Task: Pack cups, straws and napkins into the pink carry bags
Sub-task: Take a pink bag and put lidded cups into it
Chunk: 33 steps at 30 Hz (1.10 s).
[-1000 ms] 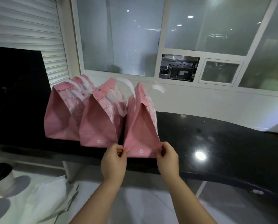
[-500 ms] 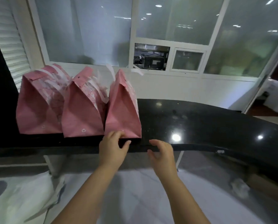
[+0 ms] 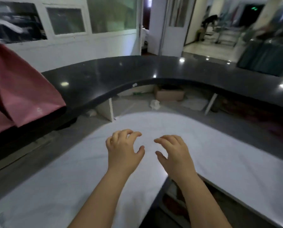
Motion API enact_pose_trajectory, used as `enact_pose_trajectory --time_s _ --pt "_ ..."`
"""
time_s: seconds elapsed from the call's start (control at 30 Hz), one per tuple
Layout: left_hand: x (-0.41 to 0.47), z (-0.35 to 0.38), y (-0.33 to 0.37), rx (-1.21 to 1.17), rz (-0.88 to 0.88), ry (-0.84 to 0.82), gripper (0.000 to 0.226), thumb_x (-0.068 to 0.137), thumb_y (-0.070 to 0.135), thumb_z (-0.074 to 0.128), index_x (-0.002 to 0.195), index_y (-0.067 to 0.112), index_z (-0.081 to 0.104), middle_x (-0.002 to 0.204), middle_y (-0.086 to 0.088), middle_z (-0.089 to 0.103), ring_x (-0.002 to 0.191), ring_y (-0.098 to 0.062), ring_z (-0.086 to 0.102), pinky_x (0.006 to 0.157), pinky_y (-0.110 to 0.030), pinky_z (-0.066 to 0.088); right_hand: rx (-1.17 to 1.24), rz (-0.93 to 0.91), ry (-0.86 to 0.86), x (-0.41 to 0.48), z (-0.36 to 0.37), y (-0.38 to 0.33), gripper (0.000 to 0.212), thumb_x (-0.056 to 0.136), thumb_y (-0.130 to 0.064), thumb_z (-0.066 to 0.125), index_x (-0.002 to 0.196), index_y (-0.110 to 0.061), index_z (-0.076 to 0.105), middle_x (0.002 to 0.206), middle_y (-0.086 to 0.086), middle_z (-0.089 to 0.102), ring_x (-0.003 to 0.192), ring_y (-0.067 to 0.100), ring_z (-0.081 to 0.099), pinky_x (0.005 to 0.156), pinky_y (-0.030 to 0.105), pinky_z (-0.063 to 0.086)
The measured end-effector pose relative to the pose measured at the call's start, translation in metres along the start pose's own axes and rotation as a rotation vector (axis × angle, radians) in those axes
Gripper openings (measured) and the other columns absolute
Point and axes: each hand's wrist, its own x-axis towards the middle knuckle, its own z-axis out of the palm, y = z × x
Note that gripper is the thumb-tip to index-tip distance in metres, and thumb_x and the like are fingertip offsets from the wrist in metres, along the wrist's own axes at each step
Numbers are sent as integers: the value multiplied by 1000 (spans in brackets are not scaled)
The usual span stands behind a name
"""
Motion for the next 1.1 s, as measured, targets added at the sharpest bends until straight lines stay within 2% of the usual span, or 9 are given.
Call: enact_pose_trajectory --time_s 0.27,0.4,0.5,0.7,0.87,1.0,1.1 --pt "-65 57 133 -303 336 -271 42 75 48 66 116 39 61 118 11 59 113 -15 46 89 -33 31 -251 394 117 -142 -87 61 37 77 -13 76 113 -19 69 113 -2 66 110 21 55 93 37 46" --pt "-112 74 187 -354 497 -466 44 76 50 65 118 37 61 120 13 58 115 -16 46 93 -38 37 -335 591 91 -202 -116 81 41 78 -21 74 118 -21 66 116 -3 63 113 22 50 96 39 43" --pt "-144 85 219 -380 600 -580 45 75 49 64 117 37 61 117 14 58 112 -17 47 90 -37 36 -383 712 26 -242 -132 95 46 79 -28 71 124 -24 62 120 -5 60 117 21 47 99 39 38" --pt "-185 104 294 -445 731 -668 44 78 49 63 120 36 60 118 12 58 114 -17 45 91 -38 37 -414 918 32 -318 -172 128 51 80 -32 70 130 -28 56 130 -7 54 126 21 39 105 39 31" --pt "-212 111 383 -505 890 -725 42 84 45 61 125 38 55 126 13 55 120 -16 41 96 -37 34 -413 1035 87 -378 -223 165 52 82 -32 70 132 -31 54 135 -9 51 132 19 33 112 38 23" --pt "-235 109 478 -515 1056 -701 40 87 36 62 127 37 55 132 12 52 124 -18 38 98 -37 30 -436 1071 196 -423 -285 195 47 79 -28 74 124 -28 60 125 -9 57 123 20 41 106 38 31" --pt "-263 104 559 -541 1177 -673 41 86 36 63 127 35 56 132 11 53 124 -21 39 98 -38 31 -486 1125 281 -466 -332 217 46 78 -28 74 123 -27 61 124 -9 58 122 19 42 105 38 33"
